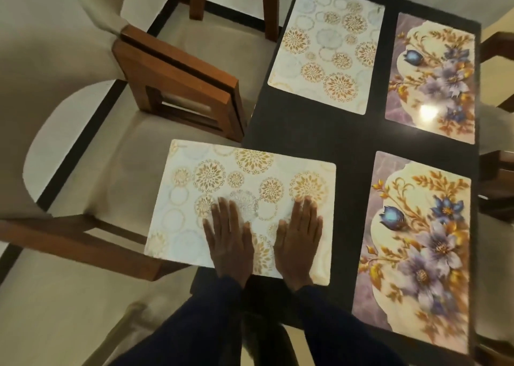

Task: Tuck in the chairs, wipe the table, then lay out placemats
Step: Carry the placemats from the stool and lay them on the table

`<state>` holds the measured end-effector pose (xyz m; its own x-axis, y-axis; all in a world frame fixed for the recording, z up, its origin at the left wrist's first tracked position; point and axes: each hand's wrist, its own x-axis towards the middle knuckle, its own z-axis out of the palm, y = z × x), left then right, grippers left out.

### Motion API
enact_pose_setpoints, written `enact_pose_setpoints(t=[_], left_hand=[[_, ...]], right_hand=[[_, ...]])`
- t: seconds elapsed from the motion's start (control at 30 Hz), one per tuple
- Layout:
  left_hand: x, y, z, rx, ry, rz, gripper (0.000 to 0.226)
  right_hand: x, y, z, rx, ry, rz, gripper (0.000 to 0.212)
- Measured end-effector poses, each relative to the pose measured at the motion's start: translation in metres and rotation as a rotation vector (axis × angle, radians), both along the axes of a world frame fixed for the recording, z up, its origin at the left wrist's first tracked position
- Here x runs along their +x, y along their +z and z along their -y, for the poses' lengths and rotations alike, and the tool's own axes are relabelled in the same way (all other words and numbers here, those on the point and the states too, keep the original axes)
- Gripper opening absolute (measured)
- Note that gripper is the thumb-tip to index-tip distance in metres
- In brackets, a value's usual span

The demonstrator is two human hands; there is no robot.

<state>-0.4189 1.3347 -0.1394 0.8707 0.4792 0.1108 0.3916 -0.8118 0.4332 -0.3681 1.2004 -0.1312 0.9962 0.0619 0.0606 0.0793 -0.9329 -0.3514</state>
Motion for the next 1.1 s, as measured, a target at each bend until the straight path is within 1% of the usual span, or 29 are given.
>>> enact_pose_setpoints(t=[0.07, 0.17, 0.23, 0.33, 0.4, 0.43, 0.53, 0.6, 0.63, 0.67, 0.77, 0.83, 0.9, 1.0, 1.1], left_hand=[[-0.004, -0.002, -0.007, 0.029, -0.083, -0.015, 0.066], [-0.010, -0.004, -0.023, 0.045, -0.221, 0.001, 0.067], [-0.010, -0.003, -0.035, 0.072, -0.342, -0.023, 0.066], [-0.005, -0.001, -0.042, 0.124, -0.591, -0.024, 0.063], [0.005, -0.003, -0.049, 0.160, -0.728, -0.016, 0.063], [0.010, -0.002, -0.052, 0.182, -0.783, -0.021, 0.063], [0.027, -0.001, -0.056, 0.266, -0.933, -0.006, 0.062], [0.030, -0.001, -0.055, 0.312, -0.956, 0.018, 0.060], [0.027, -0.002, -0.051, 0.312, -0.905, 0.042, 0.059], [0.020, -0.001, -0.046, 0.281, -0.811, 0.063, 0.057], [-0.022, 0.002, -0.024, 0.096, -0.516, 0.102, 0.054], [-0.052, -0.002, -0.010, 0.024, -0.453, 0.124, 0.055], [-0.072, -0.008, -0.006, 0.026, -0.481, 0.112, 0.057], [-0.075, -0.016, -0.019, 0.087, -0.548, 0.037, 0.064], [-0.053, -0.015, -0.037, 0.150, -0.614, -0.013, 0.067]], right_hand=[[-0.020, 0.001, 0.007, -0.062, 0.025, -0.032, 0.066], [-0.022, 0.003, 0.030, -0.128, 0.148, -0.063, 0.068], [-0.009, 0.001, 0.045, -0.125, 0.320, -0.030, 0.066], [0.012, -0.003, 0.073, -0.131, 0.627, 0.021, 0.065], [0.021, -0.002, 0.085, -0.119, 0.747, 0.023, 0.067], [0.019, -0.002, 0.090, -0.097, 0.759, 0.023, 0.068], [-0.004, -0.005, 0.097, -0.028, 0.644, 0.023, 0.069], [-0.025, -0.008, 0.095, -0.010, 0.530, 0.044, 0.068], [-0.033, -0.009, 0.092, -0.004, 0.474, 0.055, 0.067], [-0.042, -0.009, 0.088, 0.004, 0.420, 0.062, 0.067], [-0.071, -0.006, 0.068, 0.004, 0.206, 0.069, 0.067], [-0.088, -0.006, 0.048, -0.006, 0.072, 0.067, 0.068], [-0.097, -0.005, 0.031, 0.004, -0.011, 0.054, 0.070], [-0.093, -0.006, 0.021, 0.006, -0.025, 0.054, 0.070], [-0.088, -0.011, 0.039, 0.025, 0.090, 0.093, 0.070]])
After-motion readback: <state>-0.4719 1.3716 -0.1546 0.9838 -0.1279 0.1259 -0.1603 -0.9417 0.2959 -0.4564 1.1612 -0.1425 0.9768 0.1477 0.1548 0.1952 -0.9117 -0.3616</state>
